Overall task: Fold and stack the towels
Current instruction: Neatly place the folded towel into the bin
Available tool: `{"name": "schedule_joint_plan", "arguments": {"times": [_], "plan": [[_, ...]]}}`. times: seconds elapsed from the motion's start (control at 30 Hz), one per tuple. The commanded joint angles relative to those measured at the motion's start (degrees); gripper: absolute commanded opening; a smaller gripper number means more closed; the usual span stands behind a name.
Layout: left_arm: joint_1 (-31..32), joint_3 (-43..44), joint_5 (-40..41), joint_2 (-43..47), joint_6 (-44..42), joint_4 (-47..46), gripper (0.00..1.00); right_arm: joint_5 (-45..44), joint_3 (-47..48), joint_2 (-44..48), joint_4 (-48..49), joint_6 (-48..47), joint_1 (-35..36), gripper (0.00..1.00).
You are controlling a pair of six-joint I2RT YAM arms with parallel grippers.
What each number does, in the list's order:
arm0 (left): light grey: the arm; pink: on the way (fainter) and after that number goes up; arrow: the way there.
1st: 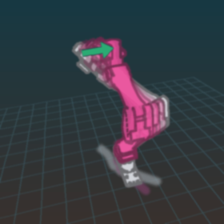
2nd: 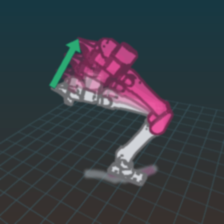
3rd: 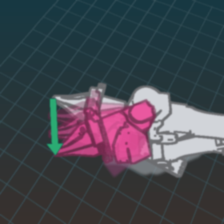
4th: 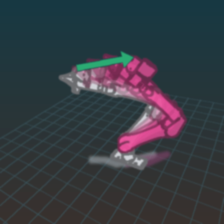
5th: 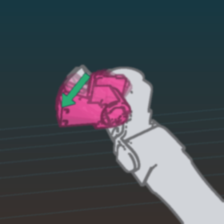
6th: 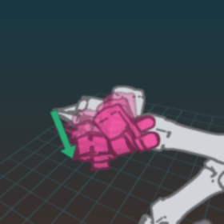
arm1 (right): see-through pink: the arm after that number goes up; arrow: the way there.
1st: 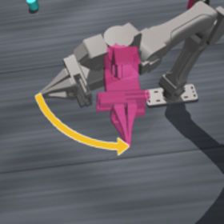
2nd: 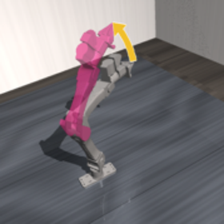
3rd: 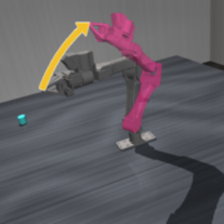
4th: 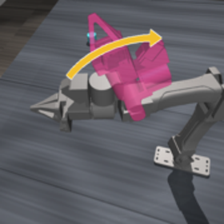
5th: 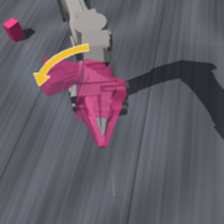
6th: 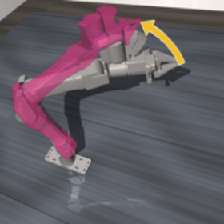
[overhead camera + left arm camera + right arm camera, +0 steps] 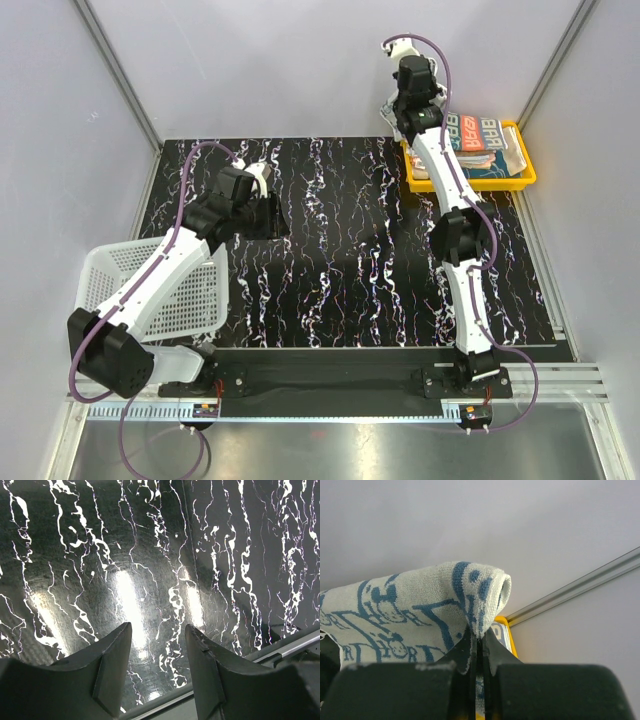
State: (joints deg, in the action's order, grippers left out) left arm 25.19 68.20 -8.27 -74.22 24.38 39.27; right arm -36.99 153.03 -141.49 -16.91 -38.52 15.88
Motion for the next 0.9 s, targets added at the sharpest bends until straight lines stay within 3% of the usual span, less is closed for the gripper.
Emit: {"name": "schedule_joint_plan", "arguments": {"times": [0.0,0.6,0.87], "plan": [[-0.58,-0.09,-2.18,0.92,-0.56,-2.61,0.52,-2.03,0.69,5.61,3.9,-0.85,-0.94,0.0],[-1.02,-0.7,-4.38,0.3,-0.12,-3.32,0.52,-2.56,-3.53,9.74,3.11,1.34,-3.05,0.0],[-1.11,-0.97,-5.26,-0.14,0.05,-3.67,0.51,1.48,-6.86,10.18,0.73,7.23,-6.99,0.0]]}}
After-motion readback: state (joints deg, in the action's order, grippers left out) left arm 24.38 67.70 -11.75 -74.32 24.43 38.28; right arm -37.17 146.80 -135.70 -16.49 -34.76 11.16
